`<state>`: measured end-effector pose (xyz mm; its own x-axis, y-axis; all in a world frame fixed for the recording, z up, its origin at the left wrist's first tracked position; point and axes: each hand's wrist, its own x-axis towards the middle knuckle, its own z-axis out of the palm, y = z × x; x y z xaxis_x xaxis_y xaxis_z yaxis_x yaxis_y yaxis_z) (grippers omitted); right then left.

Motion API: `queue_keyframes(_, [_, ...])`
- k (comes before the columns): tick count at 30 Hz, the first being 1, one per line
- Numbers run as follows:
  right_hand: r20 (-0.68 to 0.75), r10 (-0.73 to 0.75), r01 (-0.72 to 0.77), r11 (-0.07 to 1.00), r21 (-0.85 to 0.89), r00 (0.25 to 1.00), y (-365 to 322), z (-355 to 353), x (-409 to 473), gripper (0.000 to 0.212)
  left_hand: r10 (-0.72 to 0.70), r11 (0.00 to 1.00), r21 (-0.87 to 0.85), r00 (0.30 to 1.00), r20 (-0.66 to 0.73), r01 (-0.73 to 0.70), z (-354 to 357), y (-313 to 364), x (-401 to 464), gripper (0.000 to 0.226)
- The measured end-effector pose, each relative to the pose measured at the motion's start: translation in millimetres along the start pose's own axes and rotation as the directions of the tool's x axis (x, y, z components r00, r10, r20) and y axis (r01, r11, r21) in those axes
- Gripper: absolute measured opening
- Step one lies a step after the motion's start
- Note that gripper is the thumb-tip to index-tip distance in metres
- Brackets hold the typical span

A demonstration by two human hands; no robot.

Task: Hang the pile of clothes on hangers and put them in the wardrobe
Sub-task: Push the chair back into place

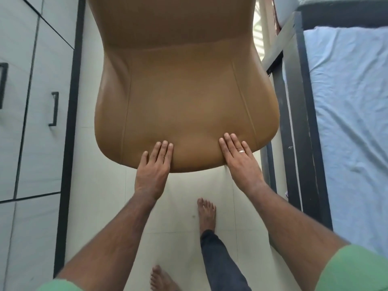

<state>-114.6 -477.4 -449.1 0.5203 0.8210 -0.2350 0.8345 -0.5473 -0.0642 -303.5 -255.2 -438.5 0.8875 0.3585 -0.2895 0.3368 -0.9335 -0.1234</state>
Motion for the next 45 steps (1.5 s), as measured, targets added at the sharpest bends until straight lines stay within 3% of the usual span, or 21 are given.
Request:
queue_keyframes(4, [-0.029, -0.028, 0.028, 0.999, -0.032, 0.999, 4.7, -1.2, 13.0, 0.083, 0.071, 0.997, 0.019, 0.996, -0.058, -0.07, 3.6, -14.6, 16.2, 0.087])
queue_keyframes(7, [-0.063, -0.011, 0.01, 1.0, -0.019, 0.998, 5.6, -9.0, 43.7, 0.076, 0.041, 0.999, 0.003, 0.998, -0.04, -0.041, -7.5, -30.5, 44.8, 0.084])
queue_keyframes(12, [-0.097, 0.031, -0.029, 0.999, 0.021, 0.995, 7.0, -30.7, 120.8, 0.063, -0.206, 0.969, -0.126, 0.977, 0.061, 0.212, -34.6, -70.3, 113.6, 0.085])
queue_keyframes(15, [-0.077, 0.045, -0.046, 0.999, 0.0, 0.996, 15.9, -48.5, 168.6, 0.058, -0.349, 0.911, -0.187, 0.928, 0.127, 0.368, -52.1, -92.9, 151.0, 0.068])
queue_keyframes(18, [-0.041, 0.053, -0.053, 0.999, -0.002, 0.998, 23.7, -65.5, 213.9, 0.059, -0.406, 0.872, -0.233, 0.902, 0.148, 0.431, -62.3, -109.8, 190.1, 0.05])
queue_keyframes(20, [-0.009, 0.083, -0.083, 0.997, -0.002, 0.997, 26.4, -76.9, 247.1, 0.064, -0.368, 0.893, -0.208, 0.914, 0.172, 0.398, -66.3, -125.4, 222.4, 0.056])
queue_keyframes(23, [0.067, 0.144, -0.142, 0.989, -0.029, 0.987, 30.7, -91.6, 288.3, 0.088, -0.286, 0.929, -0.165, 0.925, 0.249, 0.331, -73.2, -149.4, 262.0, 0.063])
queue_keyframes(29, [0.133, 0.19, -0.185, 0.981, -0.05, 0.973, 38.1, -110.8, 363.5, 0.099, -0.177, 0.952, -0.181, 0.924, 0.34, 0.249, -86.0, -200.0, 324.3, 0.082])
queue_keyframes(40, [0.158, 0.223, -0.234, 0.971, 0.052, 0.962, 81.2, -158.9, 545.1, 0.081, -0.121, 0.964, -0.177, 0.916, 0.382, 0.201, -143.5, -279.2, 493.5, 0.086])
queue_keyframes(45, [0.169, 0.207, -0.225, 0.969, 0.097, 0.964, 103.0, -179.0, 634.6, 0.094, -0.101, 0.974, -0.15, 0.918, 0.384, 0.17, -166.9, -323.3, 575.5, 0.086])
